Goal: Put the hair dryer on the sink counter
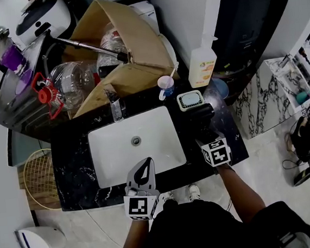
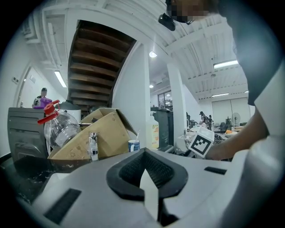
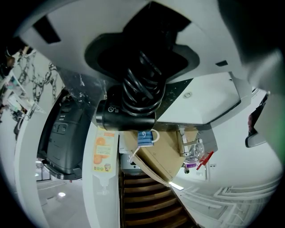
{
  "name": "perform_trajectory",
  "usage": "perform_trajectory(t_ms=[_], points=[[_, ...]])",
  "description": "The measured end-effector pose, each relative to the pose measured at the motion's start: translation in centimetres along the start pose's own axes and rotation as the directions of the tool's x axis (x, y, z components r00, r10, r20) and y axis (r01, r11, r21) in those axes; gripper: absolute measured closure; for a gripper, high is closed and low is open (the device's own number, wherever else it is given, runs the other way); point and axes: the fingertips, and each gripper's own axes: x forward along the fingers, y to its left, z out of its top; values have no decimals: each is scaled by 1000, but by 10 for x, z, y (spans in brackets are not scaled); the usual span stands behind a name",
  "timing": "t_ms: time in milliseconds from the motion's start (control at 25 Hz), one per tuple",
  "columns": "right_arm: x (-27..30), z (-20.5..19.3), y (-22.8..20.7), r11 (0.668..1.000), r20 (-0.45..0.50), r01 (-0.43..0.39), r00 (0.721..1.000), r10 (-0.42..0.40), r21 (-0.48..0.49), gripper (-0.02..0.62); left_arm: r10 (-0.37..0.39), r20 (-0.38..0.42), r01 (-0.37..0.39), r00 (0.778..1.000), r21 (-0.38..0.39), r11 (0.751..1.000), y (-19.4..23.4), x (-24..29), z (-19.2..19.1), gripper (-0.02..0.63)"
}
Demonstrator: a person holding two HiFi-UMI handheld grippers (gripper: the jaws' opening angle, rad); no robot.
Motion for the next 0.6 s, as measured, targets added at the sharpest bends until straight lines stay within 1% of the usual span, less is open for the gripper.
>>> perform_trajectory(t_ms=[160,280,360,480,600], points=[[3,1,2,1000,-14,-12,1000,12,24,336,18,26,-17,1000,-14,1000,9,-3,8,612],[4,-1,2,999,-19,-16,1000,17,42,336,19,24,-19,1000,-18,1000,11,-2,8,612],[5,-1,2,999,-22,-29,999,30,41,334,15,13,-15,1000,-17,1000,10,-2,7,612],[4,-3,4,998,-18,-49,999,50,39,331,1,24,0,1000,-33,999,6,0,8,612],[-2,-2,5,999,-10,-42,999,42,28,331,-13,29,14,1000,-43,999,1,0,11,612]])
